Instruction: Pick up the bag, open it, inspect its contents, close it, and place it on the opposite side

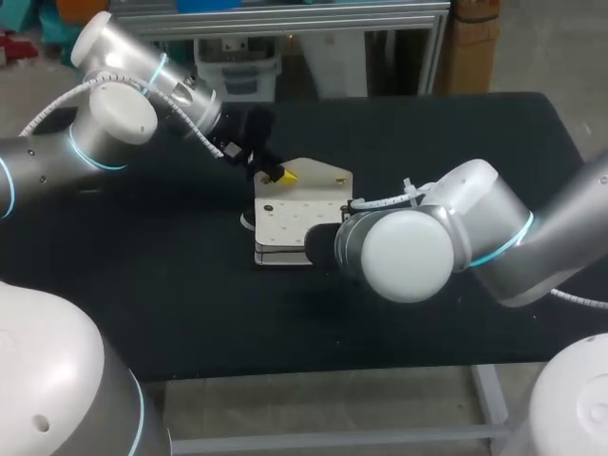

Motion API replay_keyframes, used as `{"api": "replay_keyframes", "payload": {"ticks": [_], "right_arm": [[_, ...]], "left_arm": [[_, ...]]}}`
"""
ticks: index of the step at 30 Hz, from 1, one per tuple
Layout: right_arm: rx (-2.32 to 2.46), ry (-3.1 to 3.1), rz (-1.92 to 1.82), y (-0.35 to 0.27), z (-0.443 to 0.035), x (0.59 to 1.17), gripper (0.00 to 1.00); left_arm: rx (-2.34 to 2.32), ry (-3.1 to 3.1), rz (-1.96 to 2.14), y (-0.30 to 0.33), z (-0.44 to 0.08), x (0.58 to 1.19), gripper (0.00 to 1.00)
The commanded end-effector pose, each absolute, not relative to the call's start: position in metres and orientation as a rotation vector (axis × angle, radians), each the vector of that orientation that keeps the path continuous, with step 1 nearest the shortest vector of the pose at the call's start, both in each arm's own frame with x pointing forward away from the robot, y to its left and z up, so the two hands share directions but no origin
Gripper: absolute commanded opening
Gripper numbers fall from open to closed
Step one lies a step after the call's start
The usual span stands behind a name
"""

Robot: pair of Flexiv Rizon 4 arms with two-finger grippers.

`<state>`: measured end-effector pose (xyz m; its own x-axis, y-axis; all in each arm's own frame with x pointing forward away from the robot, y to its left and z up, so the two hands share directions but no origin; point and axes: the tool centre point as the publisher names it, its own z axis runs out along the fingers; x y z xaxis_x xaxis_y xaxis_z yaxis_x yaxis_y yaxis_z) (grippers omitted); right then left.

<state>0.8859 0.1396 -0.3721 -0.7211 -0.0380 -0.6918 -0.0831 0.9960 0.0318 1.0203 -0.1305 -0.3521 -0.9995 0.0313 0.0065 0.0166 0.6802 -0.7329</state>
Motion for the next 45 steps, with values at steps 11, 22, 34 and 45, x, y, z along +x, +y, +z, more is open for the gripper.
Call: {"api": "replay_keyframes", "payload": {"ticks": [11, 22, 34, 45], "right_arm": [[-0.081, 2.023, 0.125, 0.135, -0.376, 0.884, 0.00], [-0.081, 2.023, 0.125, 0.135, -0.376, 0.884, 0.00], [-0.081, 2.023, 0.125, 0.135, -0.376, 0.884, 0.00], [-0.081, 2.023, 0.125, 0.135, -0.376, 0.884, 0.00]], "left_arm": [[-0.030, -3.091, 1.270, -0.138, -0.344, 0.991, 0.00], [-0.191, -3.106, 1.379, -0.124, -0.340, 0.962, 0.00], [-0.215, -3.192, 1.326, -0.143, -0.346, 0.945, 0.00], [-0.245, -3.178, 1.386, -0.132, -0.344, 0.940, 1.00]]}}
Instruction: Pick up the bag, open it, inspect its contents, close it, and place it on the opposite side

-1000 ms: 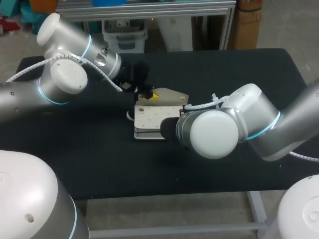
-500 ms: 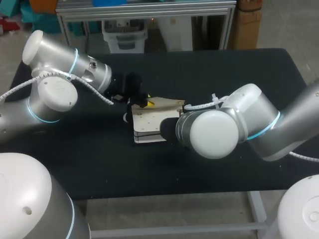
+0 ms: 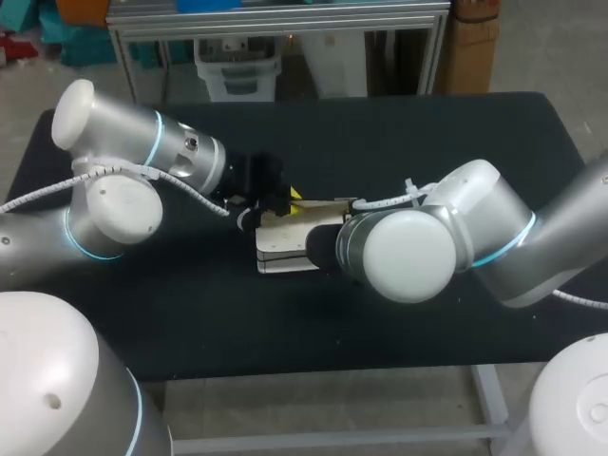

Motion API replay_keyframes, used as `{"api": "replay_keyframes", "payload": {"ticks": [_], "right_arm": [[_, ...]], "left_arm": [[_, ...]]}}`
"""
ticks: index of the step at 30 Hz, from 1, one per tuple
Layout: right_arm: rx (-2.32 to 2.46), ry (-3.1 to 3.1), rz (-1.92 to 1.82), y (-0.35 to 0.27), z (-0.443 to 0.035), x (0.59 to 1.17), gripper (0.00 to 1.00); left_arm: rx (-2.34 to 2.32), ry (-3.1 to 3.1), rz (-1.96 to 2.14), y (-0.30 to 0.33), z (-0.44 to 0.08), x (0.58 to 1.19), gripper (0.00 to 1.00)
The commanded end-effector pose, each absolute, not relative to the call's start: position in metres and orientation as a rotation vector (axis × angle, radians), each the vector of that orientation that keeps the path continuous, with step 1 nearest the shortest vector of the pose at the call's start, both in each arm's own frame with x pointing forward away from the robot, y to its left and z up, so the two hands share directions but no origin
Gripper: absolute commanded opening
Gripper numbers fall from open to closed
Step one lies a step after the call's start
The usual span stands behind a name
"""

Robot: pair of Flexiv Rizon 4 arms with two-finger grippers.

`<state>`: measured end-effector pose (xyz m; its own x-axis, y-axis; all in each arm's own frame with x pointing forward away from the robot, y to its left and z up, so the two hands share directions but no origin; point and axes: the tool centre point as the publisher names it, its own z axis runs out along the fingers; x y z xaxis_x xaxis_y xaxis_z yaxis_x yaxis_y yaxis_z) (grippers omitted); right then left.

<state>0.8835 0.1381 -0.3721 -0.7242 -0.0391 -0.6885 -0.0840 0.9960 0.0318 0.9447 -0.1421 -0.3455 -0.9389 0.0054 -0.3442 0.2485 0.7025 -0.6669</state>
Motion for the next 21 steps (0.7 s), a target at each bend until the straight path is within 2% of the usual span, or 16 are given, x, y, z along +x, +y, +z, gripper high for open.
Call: {"api": "replay_keyframes", "payload": {"ticks": [1, 11, 21], "right_arm": [[-0.081, 2.023, 0.125, 0.135, -0.376, 0.884, 0.00], [-0.081, 2.023, 0.125, 0.135, -0.376, 0.884, 0.00], [-0.081, 2.023, 0.125, 0.135, -0.376, 0.884, 0.00]], "left_arm": [[0.191, 2.561, -1.142, -0.129, -0.341, 0.941, 1.00], [0.108, 2.595, -1.242, -0.092, -0.307, 0.965, 1.00], [0.056, 2.778, -1.137, -0.087, -0.306, 0.988, 1.00]]}}
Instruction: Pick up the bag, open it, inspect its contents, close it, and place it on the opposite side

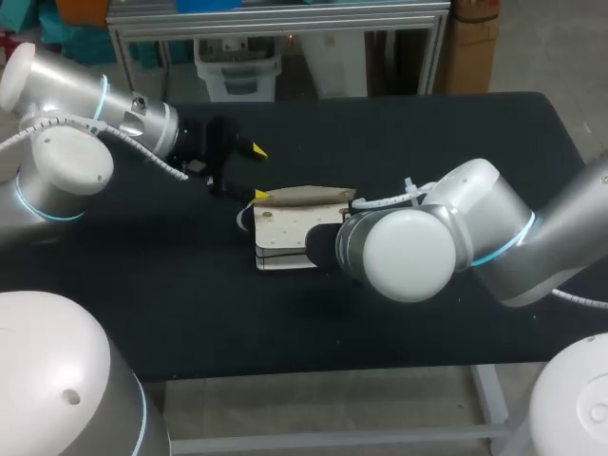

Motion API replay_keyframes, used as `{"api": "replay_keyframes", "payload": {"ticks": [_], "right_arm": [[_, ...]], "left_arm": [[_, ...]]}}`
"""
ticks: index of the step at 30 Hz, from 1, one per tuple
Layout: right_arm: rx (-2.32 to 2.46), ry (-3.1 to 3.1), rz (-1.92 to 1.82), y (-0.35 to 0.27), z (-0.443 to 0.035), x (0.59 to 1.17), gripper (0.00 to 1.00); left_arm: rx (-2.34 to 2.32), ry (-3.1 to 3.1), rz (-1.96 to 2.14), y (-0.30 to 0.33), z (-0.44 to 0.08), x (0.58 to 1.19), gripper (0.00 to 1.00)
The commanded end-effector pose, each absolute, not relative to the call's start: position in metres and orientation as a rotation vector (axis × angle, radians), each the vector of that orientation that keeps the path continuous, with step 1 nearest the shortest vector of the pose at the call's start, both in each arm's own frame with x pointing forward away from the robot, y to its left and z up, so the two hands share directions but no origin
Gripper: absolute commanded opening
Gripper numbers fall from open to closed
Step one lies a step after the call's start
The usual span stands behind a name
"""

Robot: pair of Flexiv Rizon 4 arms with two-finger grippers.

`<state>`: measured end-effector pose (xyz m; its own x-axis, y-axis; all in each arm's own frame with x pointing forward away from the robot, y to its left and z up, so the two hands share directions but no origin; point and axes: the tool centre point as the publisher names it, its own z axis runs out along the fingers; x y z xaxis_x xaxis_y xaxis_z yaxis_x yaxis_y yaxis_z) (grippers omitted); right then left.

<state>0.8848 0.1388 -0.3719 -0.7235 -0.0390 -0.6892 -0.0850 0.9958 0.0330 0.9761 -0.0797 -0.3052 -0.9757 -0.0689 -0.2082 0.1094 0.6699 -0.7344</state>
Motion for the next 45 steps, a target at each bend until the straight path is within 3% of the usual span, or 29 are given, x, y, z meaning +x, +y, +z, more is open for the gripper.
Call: {"api": "replay_keyframes", "payload": {"ticks": [1, 13, 15, 17, 21, 23, 24, 25, 26, 45], "right_arm": [[-0.081, 2.023, 0.125, 0.135, -0.376, 0.884, 0.00], [-0.081, 2.023, 0.125, 0.135, -0.376, 0.884, 0.00], [-0.081, 2.023, 0.125, 0.135, -0.376, 0.884, 0.00], [-0.081, 2.023, 0.125, 0.135, -0.376, 0.884, 0.00], [-0.081, 2.023, 0.125, 0.135, -0.376, 0.884, 0.00], [-0.081, 2.023, 0.125, 0.135, -0.376, 0.884, 0.00], [-0.081, 2.023, 0.125, 0.135, -0.376, 0.884, 0.00], [-0.081, 2.023, 0.125, 0.135, -0.376, 0.884, 0.00], [-0.081, 2.023, 0.125, 0.135, -0.376, 0.884, 0.00], [-0.081, 2.023, 0.125, 0.135, -0.376, 0.884, 0.00]], "left_arm": [[0.050, 2.789, -1.122, -0.088, -0.307, 0.988, 1.00], [0.074, 2.838, -1.050, -0.100, -0.319, 0.980, 1.00], [0.075, 2.841, -1.046, -0.103, -0.319, 0.981, 0.96], [0.074, 2.839, -1.029, -0.107, -0.320, 0.983, 0.83], [0.061, 2.829, -0.999, -0.115, -0.322, 0.986, 0.67], [0.045, 2.824, -0.979, -0.117, -0.324, 0.988, 0.42], [0.046, 2.825, -0.981, -0.117, -0.324, 0.988, 0.38], [0.043, 2.821, -0.979, -0.117, -0.324, 0.988, 0.04], [0.044, 2.819, -0.976, -0.118, -0.324, 0.987, 0.00], [0.217, 2.762, -0.979, -0.117, -0.338, 0.940, 0.00]]}}
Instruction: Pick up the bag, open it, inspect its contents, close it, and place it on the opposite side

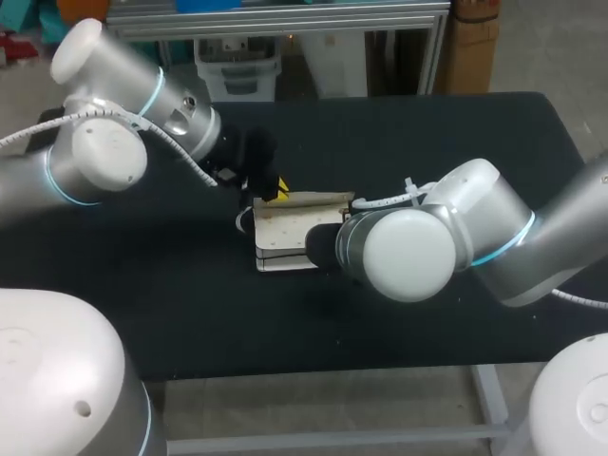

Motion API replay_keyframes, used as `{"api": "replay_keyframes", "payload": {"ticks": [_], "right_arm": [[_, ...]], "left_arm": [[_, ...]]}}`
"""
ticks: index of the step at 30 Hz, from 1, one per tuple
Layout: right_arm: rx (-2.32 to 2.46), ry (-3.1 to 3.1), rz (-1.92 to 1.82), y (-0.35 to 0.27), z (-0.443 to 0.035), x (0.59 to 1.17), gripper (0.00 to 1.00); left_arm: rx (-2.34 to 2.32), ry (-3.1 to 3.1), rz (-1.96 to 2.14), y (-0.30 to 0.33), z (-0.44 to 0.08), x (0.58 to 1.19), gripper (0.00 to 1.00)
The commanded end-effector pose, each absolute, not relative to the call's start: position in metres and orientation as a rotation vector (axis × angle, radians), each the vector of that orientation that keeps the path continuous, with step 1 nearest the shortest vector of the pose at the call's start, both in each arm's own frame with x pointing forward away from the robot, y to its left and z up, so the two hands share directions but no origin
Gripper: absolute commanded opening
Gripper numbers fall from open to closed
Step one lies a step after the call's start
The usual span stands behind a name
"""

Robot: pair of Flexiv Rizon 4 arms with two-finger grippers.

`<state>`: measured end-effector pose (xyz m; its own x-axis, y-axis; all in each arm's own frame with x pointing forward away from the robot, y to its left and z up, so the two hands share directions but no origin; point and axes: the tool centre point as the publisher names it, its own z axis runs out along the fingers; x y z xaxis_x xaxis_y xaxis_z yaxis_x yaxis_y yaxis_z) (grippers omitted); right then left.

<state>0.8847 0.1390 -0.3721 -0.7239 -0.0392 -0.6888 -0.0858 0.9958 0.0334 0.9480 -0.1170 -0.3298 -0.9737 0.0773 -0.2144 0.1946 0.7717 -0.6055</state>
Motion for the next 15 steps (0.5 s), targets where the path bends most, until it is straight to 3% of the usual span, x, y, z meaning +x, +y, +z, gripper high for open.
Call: {"api": "replay_keyframes", "payload": {"ticks": [1, 15], "right_arm": [[-0.081, 2.023, 0.125, 0.135, -0.376, 0.884, 0.00], [-0.081, 2.023, 0.125, 0.135, -0.376, 0.884, 0.00]], "left_arm": [[0.241, 2.760, -0.974, -0.119, -0.341, 0.938, 0.00], [0.384, 2.709, -0.940, -0.128, -0.359, 0.915, 0.00]]}}
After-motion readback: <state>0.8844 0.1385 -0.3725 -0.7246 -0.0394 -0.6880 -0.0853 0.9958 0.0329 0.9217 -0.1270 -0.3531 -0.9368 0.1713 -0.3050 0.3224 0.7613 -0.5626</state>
